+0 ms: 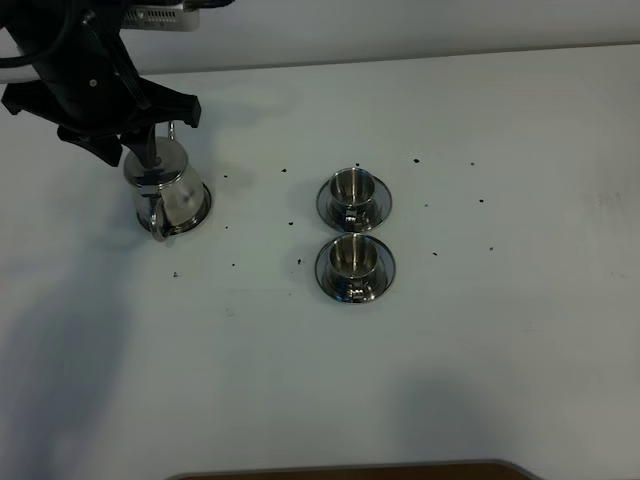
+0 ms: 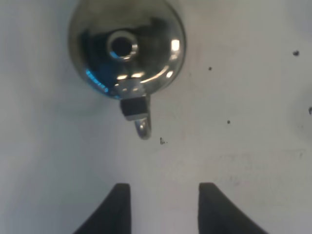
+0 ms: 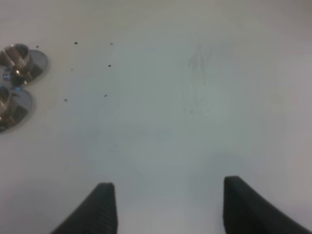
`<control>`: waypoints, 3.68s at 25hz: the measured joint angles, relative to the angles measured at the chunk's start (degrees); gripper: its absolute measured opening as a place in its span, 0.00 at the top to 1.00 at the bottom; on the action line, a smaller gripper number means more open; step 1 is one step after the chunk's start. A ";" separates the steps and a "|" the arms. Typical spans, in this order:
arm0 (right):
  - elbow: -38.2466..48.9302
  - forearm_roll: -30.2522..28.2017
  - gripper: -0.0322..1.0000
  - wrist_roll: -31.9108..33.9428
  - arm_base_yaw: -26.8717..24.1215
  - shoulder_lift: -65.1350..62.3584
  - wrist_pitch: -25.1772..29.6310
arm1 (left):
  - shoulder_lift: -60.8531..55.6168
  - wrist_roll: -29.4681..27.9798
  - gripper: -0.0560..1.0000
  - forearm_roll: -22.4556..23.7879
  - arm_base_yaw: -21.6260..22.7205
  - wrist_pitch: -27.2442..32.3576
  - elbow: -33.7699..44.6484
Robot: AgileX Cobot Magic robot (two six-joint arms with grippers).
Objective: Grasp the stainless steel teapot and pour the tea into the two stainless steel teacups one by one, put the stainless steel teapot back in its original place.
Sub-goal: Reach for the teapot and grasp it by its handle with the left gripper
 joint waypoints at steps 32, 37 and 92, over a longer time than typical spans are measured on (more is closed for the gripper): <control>0.00 0.13 0.50 0.00 0.00 0.00 0.00 | 8.02 0.13 0.51 1.23 4.80 0.00 3.35; 0.00 0.13 0.50 0.00 0.00 0.00 0.00 | 8.03 0.79 0.51 1.08 5.20 0.00 3.75; 0.00 0.17 0.50 0.00 0.00 0.00 0.00 | 13.87 5.10 0.46 -4.35 5.20 -11.69 4.03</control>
